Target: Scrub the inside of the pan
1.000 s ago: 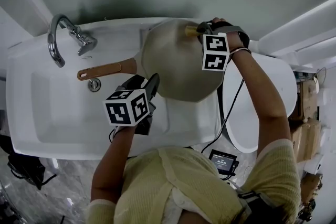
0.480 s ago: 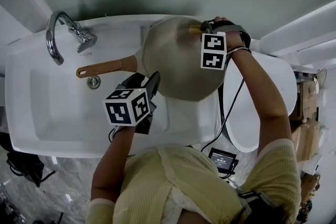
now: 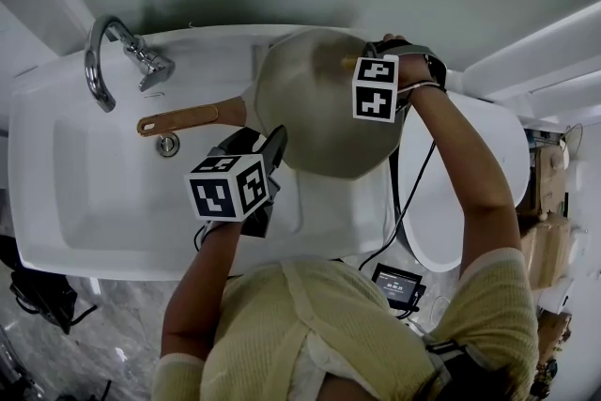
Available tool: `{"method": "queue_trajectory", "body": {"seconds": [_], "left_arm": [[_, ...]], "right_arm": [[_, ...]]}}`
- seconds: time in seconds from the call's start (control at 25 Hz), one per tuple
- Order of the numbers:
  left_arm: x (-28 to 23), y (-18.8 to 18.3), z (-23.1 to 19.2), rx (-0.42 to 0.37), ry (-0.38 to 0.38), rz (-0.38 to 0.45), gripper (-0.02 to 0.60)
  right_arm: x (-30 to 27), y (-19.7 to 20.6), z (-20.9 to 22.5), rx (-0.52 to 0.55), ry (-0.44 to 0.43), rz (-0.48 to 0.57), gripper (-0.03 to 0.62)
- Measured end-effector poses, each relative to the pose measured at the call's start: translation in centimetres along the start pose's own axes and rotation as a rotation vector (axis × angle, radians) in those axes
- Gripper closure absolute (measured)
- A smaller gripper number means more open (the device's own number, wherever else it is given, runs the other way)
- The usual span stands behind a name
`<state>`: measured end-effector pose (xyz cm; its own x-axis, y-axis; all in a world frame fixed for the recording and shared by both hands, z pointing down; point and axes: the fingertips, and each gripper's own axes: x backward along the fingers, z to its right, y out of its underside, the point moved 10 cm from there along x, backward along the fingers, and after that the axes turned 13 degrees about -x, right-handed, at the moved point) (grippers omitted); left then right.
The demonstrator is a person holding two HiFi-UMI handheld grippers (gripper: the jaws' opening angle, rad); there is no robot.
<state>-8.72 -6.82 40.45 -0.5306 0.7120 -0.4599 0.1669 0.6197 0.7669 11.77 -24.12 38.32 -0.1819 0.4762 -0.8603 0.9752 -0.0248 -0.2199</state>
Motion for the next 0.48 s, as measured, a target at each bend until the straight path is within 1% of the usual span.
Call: {"method": "queue_trajectory", "body": {"seconds": [0.16, 0.48], "left_arm": [[0.0, 0.0, 0.0, -0.002, 0.002, -0.001, 0.351], [0.0, 0.0, -0.1, -0.005, 0.001, 0.000, 0.351]], "right_arm": [[-0.4, 0.3, -1.1, -0.001, -0.082, -0.052, 0.513], [-0.6, 0.5, -2.8, -0.005, -0.204, -0.151, 0.513]]}}
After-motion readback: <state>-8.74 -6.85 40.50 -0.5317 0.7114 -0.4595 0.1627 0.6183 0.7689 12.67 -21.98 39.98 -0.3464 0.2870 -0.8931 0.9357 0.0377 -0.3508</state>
